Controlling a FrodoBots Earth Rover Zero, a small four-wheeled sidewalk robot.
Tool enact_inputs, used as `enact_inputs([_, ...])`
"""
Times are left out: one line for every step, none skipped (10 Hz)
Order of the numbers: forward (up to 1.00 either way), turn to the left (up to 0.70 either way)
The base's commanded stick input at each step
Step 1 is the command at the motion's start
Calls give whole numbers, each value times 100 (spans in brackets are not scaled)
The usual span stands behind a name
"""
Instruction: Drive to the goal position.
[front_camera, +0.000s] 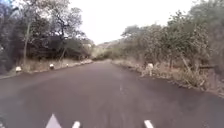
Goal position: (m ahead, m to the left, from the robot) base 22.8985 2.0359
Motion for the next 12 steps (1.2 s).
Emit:
enact_inputs([50,0])
enact_inputs([50,0])
enact_inputs([50,0])
enact_inputs([50,0])
enact_inputs([50,0])
enact_inputs([50,0])
enact_inputs([50,0])
enact_inputs([50,0])
enact_inputs([50,0])
enact_inputs([50,0])
enact_inputs([50,0])
enact_inputs([50,0])
